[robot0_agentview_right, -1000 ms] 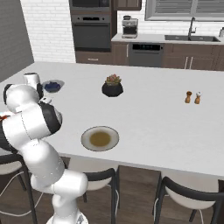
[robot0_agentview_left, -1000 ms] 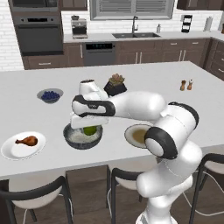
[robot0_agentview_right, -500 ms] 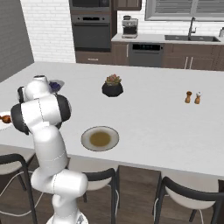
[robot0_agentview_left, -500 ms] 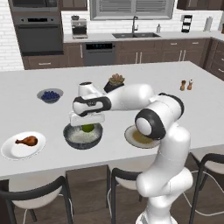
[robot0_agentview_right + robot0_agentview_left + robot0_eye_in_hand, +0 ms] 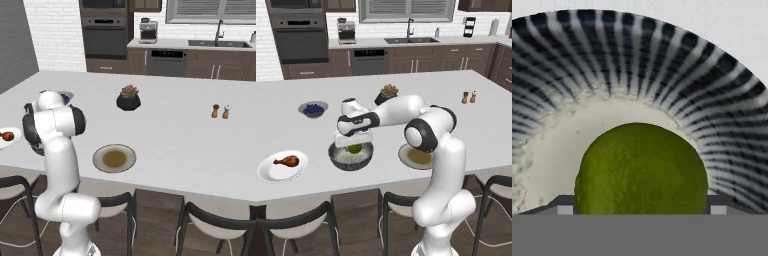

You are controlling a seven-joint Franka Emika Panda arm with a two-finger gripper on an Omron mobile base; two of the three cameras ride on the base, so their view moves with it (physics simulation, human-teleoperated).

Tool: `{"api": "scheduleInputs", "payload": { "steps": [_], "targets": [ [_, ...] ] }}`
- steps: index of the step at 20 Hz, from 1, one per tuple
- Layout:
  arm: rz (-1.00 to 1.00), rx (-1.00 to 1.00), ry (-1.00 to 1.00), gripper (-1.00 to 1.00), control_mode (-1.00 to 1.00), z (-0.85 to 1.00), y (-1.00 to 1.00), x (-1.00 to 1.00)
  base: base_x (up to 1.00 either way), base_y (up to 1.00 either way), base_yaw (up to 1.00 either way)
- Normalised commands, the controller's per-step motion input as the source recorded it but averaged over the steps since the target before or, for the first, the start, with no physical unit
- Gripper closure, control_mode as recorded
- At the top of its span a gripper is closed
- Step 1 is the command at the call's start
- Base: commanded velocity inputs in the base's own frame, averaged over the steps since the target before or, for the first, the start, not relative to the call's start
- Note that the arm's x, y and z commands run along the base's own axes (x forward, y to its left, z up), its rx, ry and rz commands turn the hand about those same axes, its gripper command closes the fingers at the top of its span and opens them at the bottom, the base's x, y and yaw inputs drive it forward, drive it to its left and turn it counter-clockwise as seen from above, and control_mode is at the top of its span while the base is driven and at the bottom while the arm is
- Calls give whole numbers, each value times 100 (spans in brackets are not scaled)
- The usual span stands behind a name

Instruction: Pick the chicken drumstick and lime from their plates and place them in the bowl. Then put the bowl in the fridge.

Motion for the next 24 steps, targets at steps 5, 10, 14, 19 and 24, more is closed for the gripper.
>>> {"api": "scheduleInputs", "payload": {
  "steps": [5,10,14,19,24],
  "targets": [
    [0,-1,0,100,-100,-35,6,2,0,0,0],
    [0,0,0,-100,-100,-34,3,4,0,0,0],
    [0,0,0,-100,-100,-6,0,2,0,0,0],
    [0,0,0,-100,-100,0,0,0,0,0,0],
    [0,0,-4,-100,-100,10,0,-22,0,0,0]
  ]
}}
